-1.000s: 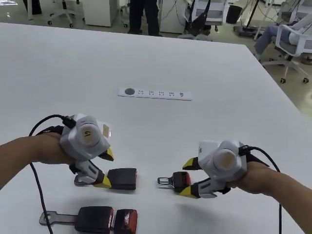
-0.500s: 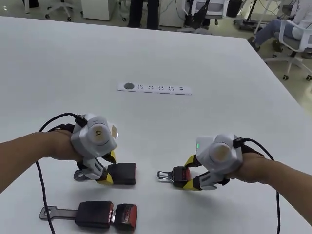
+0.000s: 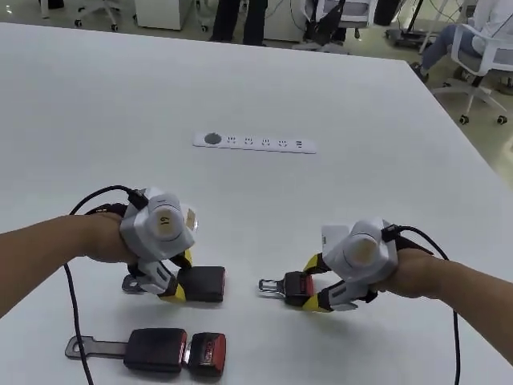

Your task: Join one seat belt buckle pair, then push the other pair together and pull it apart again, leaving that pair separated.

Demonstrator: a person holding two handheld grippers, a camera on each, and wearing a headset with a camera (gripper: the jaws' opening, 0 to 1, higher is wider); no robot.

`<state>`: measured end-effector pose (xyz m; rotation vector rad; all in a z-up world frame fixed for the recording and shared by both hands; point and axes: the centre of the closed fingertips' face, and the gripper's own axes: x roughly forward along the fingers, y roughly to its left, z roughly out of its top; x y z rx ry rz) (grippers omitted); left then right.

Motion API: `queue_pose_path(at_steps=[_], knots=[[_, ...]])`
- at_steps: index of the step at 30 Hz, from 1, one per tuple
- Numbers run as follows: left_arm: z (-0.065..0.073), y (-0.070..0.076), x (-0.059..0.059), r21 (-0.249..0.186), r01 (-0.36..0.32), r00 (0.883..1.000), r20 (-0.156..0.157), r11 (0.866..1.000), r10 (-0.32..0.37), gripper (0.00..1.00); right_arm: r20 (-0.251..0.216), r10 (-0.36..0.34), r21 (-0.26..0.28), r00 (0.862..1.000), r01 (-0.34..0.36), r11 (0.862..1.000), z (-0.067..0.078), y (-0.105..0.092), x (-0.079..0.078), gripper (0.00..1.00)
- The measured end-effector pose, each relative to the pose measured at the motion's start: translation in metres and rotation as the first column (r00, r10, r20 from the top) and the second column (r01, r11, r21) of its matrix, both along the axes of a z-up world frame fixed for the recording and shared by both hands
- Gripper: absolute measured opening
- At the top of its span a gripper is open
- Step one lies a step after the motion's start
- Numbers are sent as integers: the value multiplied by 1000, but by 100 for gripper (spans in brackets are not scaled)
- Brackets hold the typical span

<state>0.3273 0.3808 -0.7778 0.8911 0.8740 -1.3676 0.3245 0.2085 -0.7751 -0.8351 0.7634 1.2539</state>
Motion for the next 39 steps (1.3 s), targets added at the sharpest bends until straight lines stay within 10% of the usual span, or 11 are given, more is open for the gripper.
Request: queue_pose_path(at_steps=[39], knots=[[-4, -1, -4, 36, -18, 999, -35, 999, 19, 32, 14, 41, 8, 999, -41, 999, 3, 25, -3, 30]])
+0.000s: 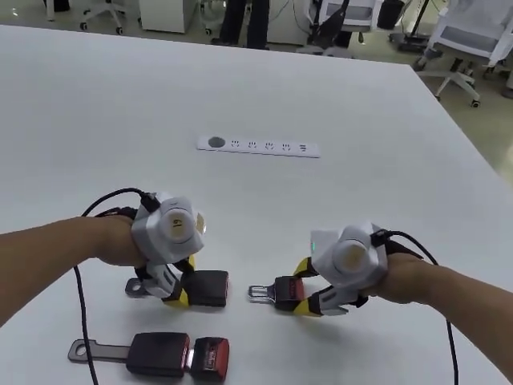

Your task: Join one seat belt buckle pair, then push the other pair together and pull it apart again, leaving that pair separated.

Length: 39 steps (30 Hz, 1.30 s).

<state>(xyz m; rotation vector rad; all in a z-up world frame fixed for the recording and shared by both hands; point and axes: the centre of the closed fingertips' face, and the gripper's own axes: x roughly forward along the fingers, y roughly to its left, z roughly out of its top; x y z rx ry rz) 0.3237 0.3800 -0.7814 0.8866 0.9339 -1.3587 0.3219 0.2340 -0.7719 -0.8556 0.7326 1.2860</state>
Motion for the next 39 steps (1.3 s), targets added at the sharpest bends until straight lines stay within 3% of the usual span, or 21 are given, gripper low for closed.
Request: queue_pose_path(at_steps=[39], knots=[[-2, 2, 1, 9, -11, 1000, 0, 1000, 11, 32, -2, 22, 58, 1000, -22, 998, -2, 49, 2, 30]])
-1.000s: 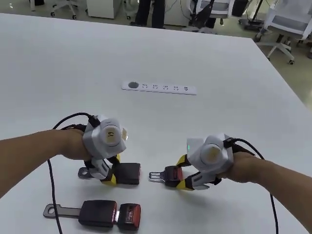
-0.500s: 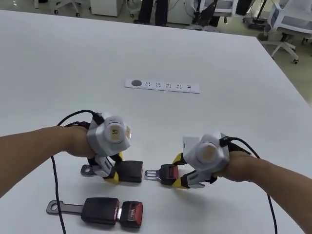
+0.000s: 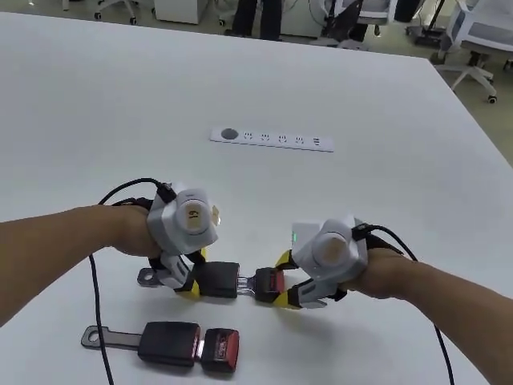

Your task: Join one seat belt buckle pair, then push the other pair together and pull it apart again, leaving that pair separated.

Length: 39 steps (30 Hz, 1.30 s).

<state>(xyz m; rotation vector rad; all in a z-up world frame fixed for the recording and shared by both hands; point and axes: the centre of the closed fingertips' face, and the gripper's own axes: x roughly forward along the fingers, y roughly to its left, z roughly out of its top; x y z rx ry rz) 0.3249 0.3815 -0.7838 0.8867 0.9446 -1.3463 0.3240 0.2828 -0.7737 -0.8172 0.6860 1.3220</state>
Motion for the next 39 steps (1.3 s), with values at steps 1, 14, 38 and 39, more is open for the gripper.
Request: queue_pose_path(at_steps=[1, 14, 38, 39], knots=[[0, 0, 0, 0, 2, 1000, 1, 1000, -2, 32, 0, -2, 1, 1000, 2, 1000, 0, 1, -1, 30], [1, -3, -1, -4, 9, 1000, 5, 1000, -9, 32, -2, -13, -4, 1000, 13, 1000, 0, 1, -3, 29], [0, -2, -1, 3, 9, 1000, 4, 1000, -9, 31, -3, -45, -15, 999, 45, 999, -3, 6, -1, 27], [0, -2, -1, 3, 9, 1000, 3, 1000, -9, 31, -3, -45, -15, 999, 45, 999, -3, 6, -1, 27]])
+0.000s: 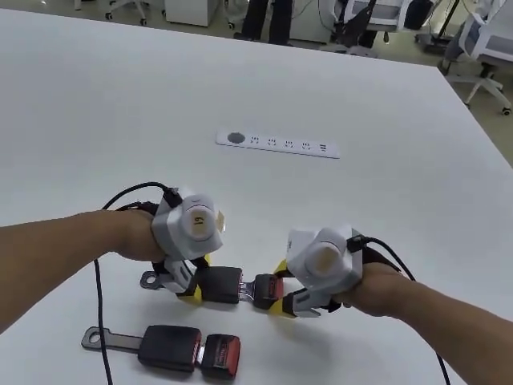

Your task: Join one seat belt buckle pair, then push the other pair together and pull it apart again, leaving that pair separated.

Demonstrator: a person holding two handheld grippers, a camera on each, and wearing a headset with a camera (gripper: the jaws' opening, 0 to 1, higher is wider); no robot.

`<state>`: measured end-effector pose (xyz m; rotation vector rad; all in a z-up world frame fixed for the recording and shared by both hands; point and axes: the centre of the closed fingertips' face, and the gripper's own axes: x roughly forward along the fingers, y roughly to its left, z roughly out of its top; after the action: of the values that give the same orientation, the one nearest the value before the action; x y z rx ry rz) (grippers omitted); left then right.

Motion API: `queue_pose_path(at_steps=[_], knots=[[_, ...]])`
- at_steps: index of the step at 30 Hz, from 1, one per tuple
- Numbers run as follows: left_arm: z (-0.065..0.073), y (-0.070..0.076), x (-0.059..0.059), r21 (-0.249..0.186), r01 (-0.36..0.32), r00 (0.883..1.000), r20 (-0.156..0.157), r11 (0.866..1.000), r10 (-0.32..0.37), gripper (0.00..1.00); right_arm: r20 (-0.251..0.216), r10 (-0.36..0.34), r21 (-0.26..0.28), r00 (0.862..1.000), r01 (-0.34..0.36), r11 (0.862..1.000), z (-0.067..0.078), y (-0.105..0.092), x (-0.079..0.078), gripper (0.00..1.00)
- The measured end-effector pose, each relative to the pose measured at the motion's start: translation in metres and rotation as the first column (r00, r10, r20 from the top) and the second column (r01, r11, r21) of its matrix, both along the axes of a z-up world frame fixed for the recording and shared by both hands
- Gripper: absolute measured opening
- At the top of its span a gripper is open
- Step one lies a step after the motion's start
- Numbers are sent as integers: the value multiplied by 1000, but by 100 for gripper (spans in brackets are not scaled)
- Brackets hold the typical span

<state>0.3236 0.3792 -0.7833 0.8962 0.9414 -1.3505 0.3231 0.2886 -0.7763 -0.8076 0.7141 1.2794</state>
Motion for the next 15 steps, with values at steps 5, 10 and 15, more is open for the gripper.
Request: queue_pose_path(at_steps=[5, 10, 15], knots=[[-1, 1, 1, 2, -2, 1000, -1, 1000, 2, 31, 0, -1, 1, 1000, 1, 1000, 0, 4, 0, 27], [-2, 1, 2, 3, -5, 1000, 0, 1000, 5, 31, -2, -1, -1, 1000, 1, 1000, -1, 10, 0, 27], [-1, 0, 1, 12, -2, 1000, 1, 1000, 2, 31, -6, -9, -3, 1000, 9, 1000, -2, 12, 0, 27]])
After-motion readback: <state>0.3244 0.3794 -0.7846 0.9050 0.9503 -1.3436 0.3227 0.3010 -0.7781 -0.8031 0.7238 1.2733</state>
